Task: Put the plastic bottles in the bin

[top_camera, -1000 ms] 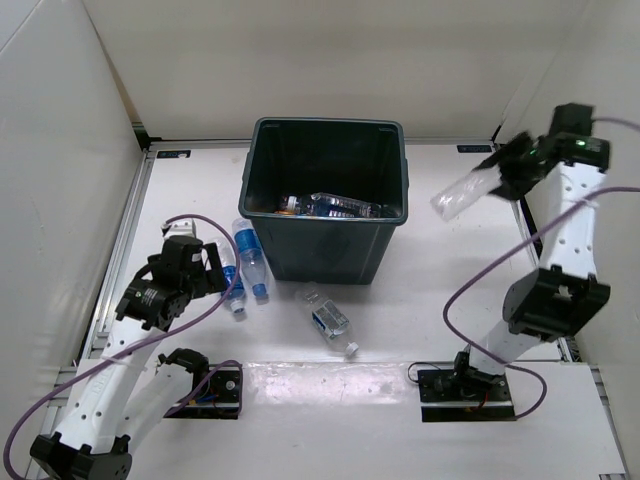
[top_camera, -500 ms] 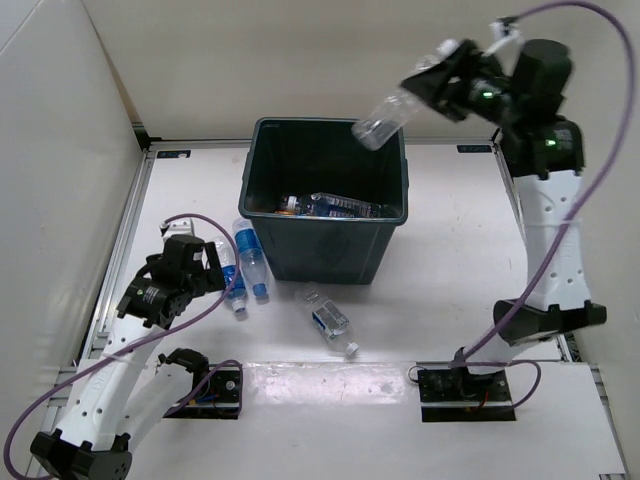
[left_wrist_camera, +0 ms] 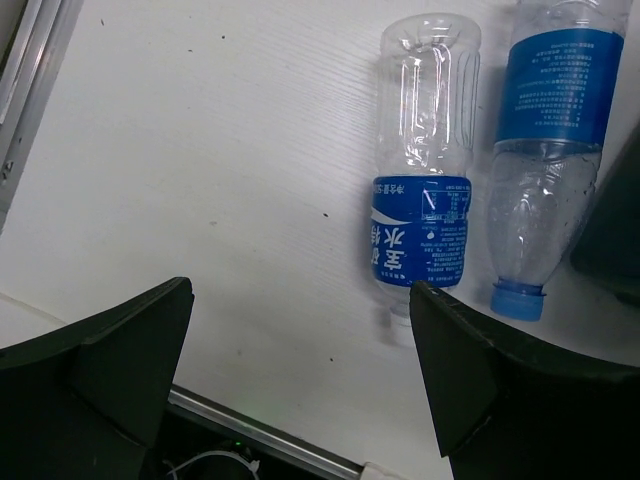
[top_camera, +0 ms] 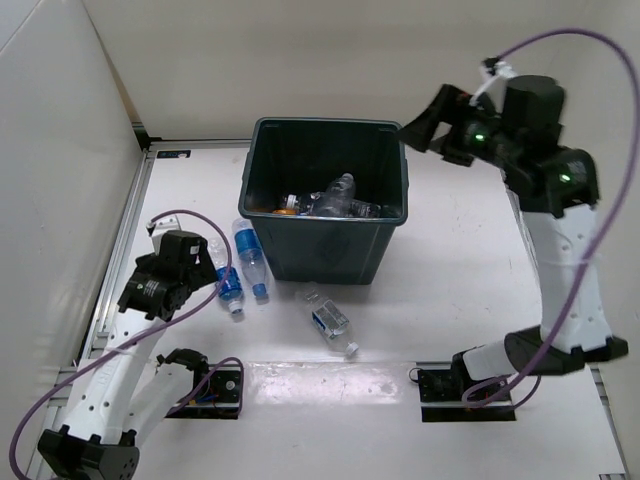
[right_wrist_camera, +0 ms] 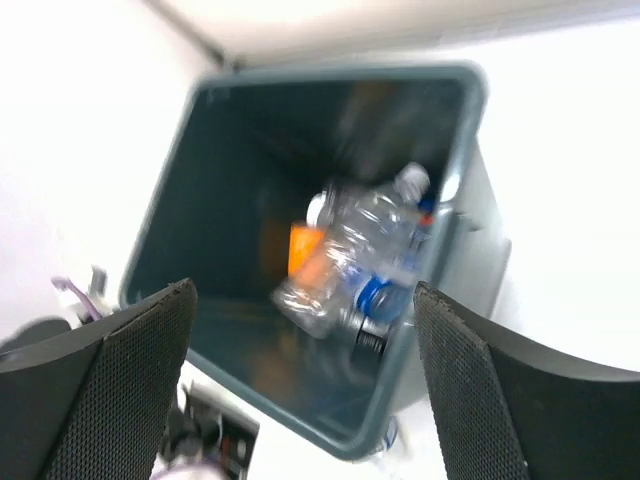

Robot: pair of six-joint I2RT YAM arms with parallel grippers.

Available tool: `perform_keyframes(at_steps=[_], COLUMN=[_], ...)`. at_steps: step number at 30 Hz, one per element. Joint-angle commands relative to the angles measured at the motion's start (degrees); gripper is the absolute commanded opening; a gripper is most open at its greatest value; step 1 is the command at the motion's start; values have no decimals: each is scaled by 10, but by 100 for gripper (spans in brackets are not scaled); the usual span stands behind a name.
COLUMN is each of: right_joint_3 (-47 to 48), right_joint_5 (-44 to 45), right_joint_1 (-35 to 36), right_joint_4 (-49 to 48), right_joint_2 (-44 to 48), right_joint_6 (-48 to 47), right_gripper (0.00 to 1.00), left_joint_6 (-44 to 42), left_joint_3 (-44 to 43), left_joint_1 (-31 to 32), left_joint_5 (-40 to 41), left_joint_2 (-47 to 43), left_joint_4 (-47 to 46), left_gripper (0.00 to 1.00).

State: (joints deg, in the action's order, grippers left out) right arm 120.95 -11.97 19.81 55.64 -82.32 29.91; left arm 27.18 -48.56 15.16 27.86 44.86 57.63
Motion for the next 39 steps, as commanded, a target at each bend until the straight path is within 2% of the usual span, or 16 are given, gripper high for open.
perform_keyframes(at_steps=[1,5,10,14,19,26,35,39], right_joint_3=[10,29,19,-25,-82,-79,-55,-46], right_joint_5=[2,-24,-60,-111,-158,-199,-198,-197], right_joint_1=[-38,-50,-58,-73,-122,-181,-183,-181], right_joint_4=[-22,26,70,100,96,86,89,92], right_joint_2=[50,40,49,85,130,115,92,79], right_joint_6=[7,-12,1,1,8,0,-9,-10], right_gripper=[90,90,90,90,90,90,90,90], left_joint_6=[44,79,80,83,57,61,98,110], left_joint_3=[-21,-6,-5,-4,28,57,106,126], left_joint_1=[-6,-10,-18,-25,-53,-64,-80,-84], left_joint_5=[2,-22,-44,-44,-143,-203,-193,-201], left_joint_2=[18,37,85,145,194,251,276,274], left_joint_4=[-8,-30,-68,-111,-220,-299,-312,-349], left_gripper=[100,100,100,100,100,100,100,100])
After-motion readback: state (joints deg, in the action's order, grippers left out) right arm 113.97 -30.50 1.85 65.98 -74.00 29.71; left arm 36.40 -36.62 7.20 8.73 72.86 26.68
